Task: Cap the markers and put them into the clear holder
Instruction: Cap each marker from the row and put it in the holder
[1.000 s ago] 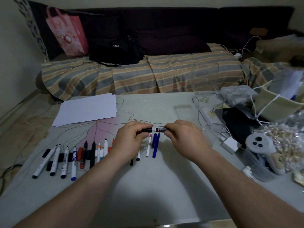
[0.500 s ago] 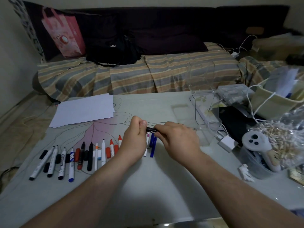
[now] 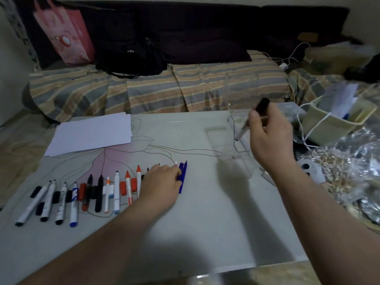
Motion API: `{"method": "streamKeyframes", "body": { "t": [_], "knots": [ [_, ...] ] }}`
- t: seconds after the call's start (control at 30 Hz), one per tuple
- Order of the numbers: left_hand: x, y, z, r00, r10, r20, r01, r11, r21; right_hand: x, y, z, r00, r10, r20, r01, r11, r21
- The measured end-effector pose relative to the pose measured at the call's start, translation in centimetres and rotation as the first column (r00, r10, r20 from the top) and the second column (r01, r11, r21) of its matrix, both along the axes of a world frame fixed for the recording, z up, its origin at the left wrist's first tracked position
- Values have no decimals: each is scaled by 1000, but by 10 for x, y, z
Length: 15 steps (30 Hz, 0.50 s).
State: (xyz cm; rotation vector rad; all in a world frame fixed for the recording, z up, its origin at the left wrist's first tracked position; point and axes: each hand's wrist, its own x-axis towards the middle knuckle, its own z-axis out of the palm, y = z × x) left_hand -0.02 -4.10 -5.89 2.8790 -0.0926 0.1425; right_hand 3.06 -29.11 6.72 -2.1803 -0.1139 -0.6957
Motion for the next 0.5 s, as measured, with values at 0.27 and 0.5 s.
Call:
{"method": "streamKeyframes", "body": {
  "t": [0.27,0.5],
  "knots": [
    [8,-22,-16,1000,-4,-11,5,994,108,19,-23,-59,969,-114,-221,13,910,-414],
    [13,-30,-28,997,72,4,-73,994,78,15,-19,-61,973,-165,-160,50,831,-555]
  ]
}}
